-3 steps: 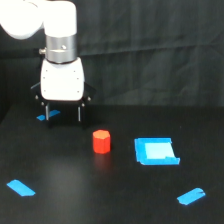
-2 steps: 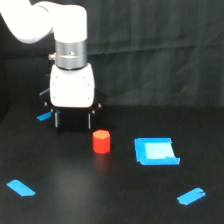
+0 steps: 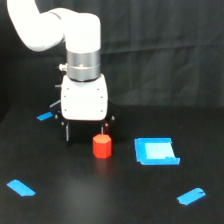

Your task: Pick up the red object from the table

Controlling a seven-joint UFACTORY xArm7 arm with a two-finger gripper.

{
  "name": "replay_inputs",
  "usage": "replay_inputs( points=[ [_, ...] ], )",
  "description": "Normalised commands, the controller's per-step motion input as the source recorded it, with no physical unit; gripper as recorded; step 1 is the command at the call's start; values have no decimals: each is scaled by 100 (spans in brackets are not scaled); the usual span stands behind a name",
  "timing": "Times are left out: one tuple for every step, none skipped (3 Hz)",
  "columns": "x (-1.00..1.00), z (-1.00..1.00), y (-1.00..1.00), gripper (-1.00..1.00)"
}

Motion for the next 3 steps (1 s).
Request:
replay_inputs(
  points=[
    [23,-21,-26,39],
    [6,-40,-70,72],
    [-10,-6,-32,-53]
  ],
)
